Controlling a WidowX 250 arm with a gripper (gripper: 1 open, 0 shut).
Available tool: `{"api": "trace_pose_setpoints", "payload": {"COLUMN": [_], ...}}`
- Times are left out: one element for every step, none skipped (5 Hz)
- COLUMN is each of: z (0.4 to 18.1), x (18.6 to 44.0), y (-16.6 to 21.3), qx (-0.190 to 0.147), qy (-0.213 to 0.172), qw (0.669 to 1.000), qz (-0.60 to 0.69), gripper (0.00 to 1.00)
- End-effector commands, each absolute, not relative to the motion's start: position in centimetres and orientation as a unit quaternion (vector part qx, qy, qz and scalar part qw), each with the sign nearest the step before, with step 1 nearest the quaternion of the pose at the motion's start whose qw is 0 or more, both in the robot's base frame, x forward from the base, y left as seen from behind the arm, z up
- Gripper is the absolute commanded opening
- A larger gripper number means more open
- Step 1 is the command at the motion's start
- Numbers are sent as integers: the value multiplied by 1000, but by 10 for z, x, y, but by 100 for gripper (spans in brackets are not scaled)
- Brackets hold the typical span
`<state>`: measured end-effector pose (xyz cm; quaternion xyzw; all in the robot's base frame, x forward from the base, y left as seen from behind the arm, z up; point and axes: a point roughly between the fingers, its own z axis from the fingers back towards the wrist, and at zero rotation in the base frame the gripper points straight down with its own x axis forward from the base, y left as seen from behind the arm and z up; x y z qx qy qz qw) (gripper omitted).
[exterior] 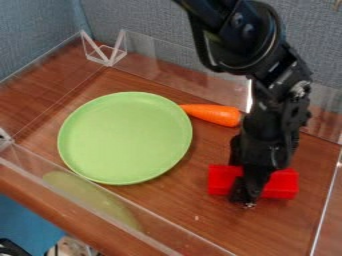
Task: Put the red object on the right side
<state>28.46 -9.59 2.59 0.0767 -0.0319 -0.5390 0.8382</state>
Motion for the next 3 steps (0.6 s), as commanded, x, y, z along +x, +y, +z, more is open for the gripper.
{"api": "trace_pose_setpoints", "payload": {"z": [28,25,24], "x": [291,294,292], "y": [-109,-115,-115], "qx": [72,65,58], "qy": [-41,-38,-38], "qw": [826,820,807], "qz": [-557,-567,-587], "gripper": [0,0,0]}}
